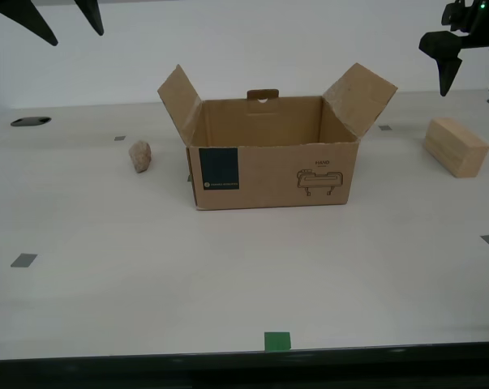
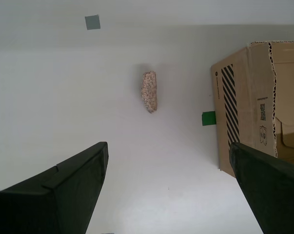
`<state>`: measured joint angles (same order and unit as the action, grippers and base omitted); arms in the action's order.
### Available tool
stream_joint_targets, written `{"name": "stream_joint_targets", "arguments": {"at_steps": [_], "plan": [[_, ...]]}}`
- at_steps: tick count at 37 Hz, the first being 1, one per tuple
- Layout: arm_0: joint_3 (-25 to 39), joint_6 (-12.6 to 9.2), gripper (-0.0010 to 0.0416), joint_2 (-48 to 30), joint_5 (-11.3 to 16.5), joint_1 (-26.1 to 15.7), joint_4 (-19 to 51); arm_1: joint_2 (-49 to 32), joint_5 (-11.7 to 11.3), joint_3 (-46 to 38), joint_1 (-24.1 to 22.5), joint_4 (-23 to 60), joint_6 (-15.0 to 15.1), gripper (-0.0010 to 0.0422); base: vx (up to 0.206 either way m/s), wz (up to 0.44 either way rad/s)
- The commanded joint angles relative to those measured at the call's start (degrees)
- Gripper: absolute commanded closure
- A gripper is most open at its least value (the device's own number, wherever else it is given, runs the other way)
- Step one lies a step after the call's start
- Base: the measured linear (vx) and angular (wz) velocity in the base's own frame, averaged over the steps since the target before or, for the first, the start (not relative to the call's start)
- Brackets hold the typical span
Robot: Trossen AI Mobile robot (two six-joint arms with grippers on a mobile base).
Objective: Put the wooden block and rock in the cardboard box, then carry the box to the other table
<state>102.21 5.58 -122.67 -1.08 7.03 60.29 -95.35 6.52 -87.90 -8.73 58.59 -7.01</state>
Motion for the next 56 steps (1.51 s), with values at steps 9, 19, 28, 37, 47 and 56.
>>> {"name": "stream_joint_targets", "arguments": {"at_steps": [9, 19, 28, 37, 47, 56], "plan": [[0.04, -0.26, 0.0014, -0.07, 0.13, -0.07, -0.07, 0.0, -0.07, -0.04, 0.0, 0.09, -0.02, 0.0073, 0.0, 0.0], [0.04, -0.28, 0.0015, -0.07, 0.15, -0.22, 0.0, 0.0, -0.07, -0.04, 0.0, 0.13, 0.04, 0.0073, 0.0, 0.0], [0.04, -0.59, 0.0016, -0.07, 0.17, -0.33, -0.09, 0.0, -0.07, -0.04, 0.0, 0.07, 0.13, 0.0073, 0.0, 0.0], [0.04, -0.57, 0.0018, -0.13, 0.17, -0.35, -1.05, 0.0, -0.07, -0.04, 0.0, 0.0, 0.07, 0.0073, 0.0, 0.0], [0.04, -0.55, 0.0014, -3.67, 0.33, -0.46, -1.9, 0.0, -0.11, 0.07, -0.02, -1.46, -0.81, 0.0073, 0.0, 0.0], [0.04, 0.0, 0.0014, -6.93, 2.51, -0.61, -1.29, 0.0, -0.35, 1.4, 0.0, -5.14, -0.11, 0.0073, 0.0, 0.0]]}}
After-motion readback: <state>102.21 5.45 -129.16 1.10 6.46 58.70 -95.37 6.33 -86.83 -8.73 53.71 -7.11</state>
